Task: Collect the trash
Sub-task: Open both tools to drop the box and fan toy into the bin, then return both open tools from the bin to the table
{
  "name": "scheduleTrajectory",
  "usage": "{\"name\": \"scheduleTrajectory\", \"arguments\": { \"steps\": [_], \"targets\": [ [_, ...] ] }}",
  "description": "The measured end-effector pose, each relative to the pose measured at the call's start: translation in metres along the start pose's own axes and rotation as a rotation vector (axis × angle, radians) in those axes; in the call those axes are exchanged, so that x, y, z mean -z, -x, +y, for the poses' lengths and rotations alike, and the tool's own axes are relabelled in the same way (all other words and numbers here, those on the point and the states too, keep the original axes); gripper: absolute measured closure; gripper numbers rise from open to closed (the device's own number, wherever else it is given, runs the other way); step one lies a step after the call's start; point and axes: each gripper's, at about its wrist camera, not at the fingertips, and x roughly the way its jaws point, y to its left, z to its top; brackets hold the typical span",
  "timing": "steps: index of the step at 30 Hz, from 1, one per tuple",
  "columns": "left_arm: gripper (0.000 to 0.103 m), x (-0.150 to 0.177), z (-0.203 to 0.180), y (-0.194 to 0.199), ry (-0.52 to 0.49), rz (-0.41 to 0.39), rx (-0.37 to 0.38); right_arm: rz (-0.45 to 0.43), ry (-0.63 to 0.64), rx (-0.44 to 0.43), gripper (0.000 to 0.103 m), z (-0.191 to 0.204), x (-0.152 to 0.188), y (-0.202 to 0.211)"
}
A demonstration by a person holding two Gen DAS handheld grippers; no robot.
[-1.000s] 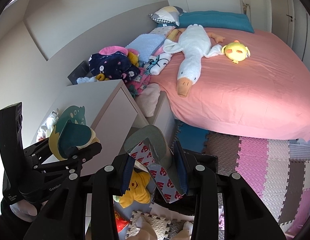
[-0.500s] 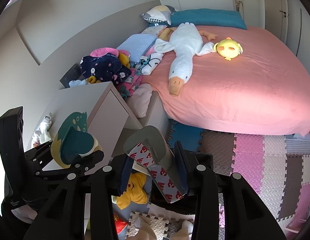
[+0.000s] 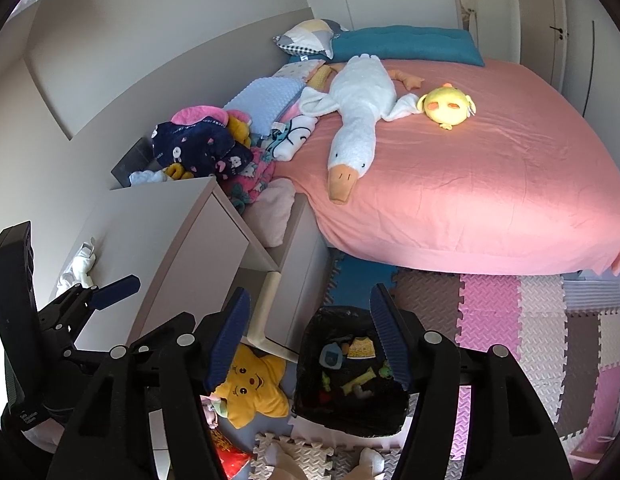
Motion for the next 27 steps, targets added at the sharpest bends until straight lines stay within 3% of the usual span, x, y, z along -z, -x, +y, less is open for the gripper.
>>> {"name": "scheduleTrajectory", "arguments": {
  "steps": [13,27],
  "targets": [
    [0.016,0.018,0.030,0.007,0.061,0.017,-0.045,0.016,0.051,-0.047,0.040,0.028,-0.001,-0.011],
    [0.016,0.062,0.107,0.033,0.229,0.023,-0.156,0.076,0.183,-0.145,0.040,0.114,0.007,-0.041]
  ]
}}
